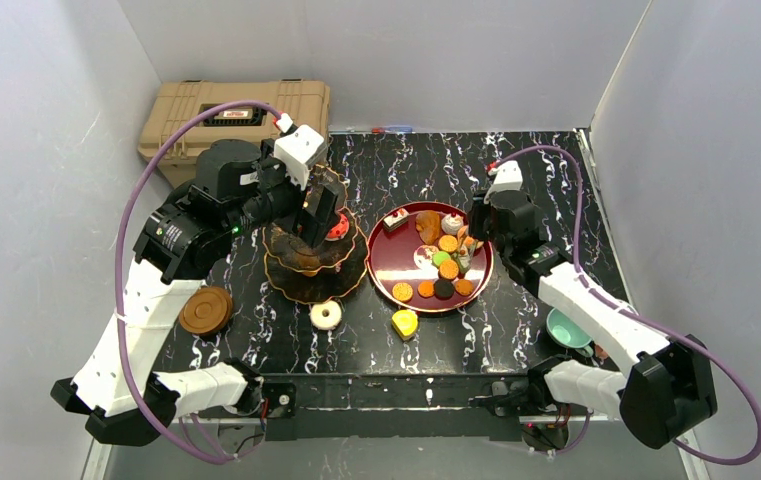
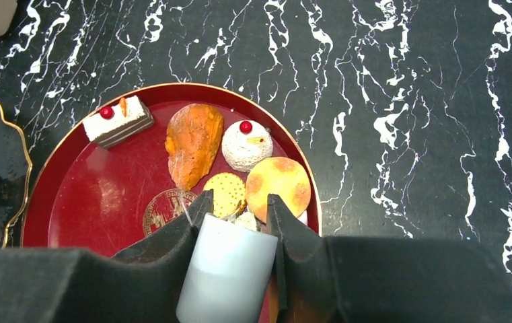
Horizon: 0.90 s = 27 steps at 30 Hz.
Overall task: Serve the afternoon tea
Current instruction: Pick up the desert from the tray, then place the desert on the desert table.
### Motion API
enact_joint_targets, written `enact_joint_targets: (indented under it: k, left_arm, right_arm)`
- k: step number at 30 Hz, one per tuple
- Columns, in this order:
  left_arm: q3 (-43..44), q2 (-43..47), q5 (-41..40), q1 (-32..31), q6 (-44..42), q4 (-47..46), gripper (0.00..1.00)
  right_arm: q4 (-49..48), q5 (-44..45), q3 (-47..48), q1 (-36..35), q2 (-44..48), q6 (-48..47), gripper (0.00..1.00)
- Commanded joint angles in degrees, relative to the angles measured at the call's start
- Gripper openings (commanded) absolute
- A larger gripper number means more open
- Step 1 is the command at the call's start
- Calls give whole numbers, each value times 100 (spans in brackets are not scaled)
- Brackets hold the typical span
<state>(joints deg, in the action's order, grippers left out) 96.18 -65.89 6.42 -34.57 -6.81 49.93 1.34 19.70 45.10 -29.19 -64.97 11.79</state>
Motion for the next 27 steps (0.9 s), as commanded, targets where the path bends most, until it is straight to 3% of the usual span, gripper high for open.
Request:
enact_joint_targets:
  k: [1, 3, 10, 19, 22, 27]
  left_arm:
    - [180, 65, -17, 38, 7, -30, 98]
    - [166, 65, -10, 38, 6, -36, 98]
    - [288, 55, -73, 38, -28, -42, 98]
    - [290, 203, -481, 93, 43, -26, 98]
    - [321, 135, -442, 499, 208, 64, 98]
    - [492, -61, 160, 1581, 412, 253, 98]
  right_arm:
    - [-2, -75, -127, 27, 168, -62, 21]
    - [31, -49, -83, 25, 229, -124, 16]
    - [320, -324, 447, 27, 569, -212, 16]
    - [334, -1901, 1740, -14, 500, 386, 16]
    - [240, -2050, 2108, -349, 301, 485, 16]
    - [332, -1455, 2855, -1645, -234, 182, 15]
